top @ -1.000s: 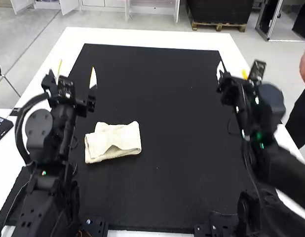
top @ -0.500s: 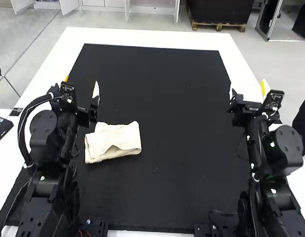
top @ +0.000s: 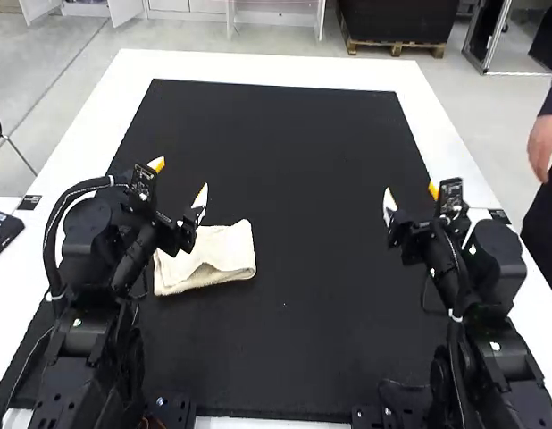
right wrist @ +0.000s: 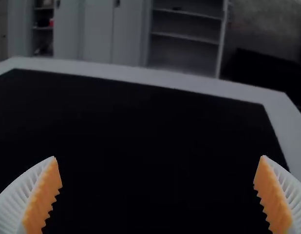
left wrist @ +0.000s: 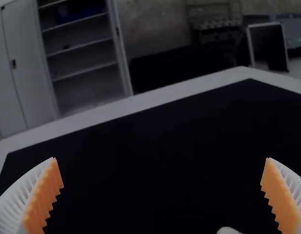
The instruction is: Fold the towel.
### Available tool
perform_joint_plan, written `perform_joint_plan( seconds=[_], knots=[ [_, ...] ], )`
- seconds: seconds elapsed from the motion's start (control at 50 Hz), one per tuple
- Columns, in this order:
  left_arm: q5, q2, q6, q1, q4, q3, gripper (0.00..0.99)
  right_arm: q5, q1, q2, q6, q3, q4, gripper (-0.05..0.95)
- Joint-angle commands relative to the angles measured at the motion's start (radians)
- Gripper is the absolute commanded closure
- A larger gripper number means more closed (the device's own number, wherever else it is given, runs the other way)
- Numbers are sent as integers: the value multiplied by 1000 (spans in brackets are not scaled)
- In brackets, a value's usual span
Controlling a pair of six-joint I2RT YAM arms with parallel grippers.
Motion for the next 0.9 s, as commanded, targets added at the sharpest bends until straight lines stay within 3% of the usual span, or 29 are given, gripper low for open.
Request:
perform_joint_plan(
  seconds=[0.0,0.08,0.14,0.22,0.38,0.52,0.7,0.74,0.78,0.8,0.88],
  knots=[
    [0,-13,-10,-5,2,-2,36,-66,-13,-14,-22,-5,-25,-10],
    [-76,-13,27,-5,-13,-2,36,-43,-13,-12,55,-5,-52,-10],
    [-104,-13,36,0,-35,-4,36,-22,-13,-14,75,-5,-91,-10],
    [-112,-13,86,3,-64,-2,36,-13,-13,-14,80,-5,-92,-10],
    [-112,-13,103,-2,-101,-4,36,-11,-13,-14,83,-5,-94,-10],
    [-112,-13,42,4,-99,-6,36,15,-13,-14,83,-6,-97,-10],
    [-115,-13,36,9,-99,-6,36,13,-13,-14,83,-6,-103,-10],
    [-142,-13,-7,10,-87,-4,36,13,-13,-14,83,-6,-103,-10],
    [-222,-13,-90,10,-81,-4,36,13,-13,-14,83,-6,-103,-10],
    [-247,-13,-107,10,-84,-4,36,13,-13,-14,83,-5,-103,-10],
    [-257,-13,-113,12,-90,-4,36,13,-13,-14,83,-6,-103,-10]
  ],
)
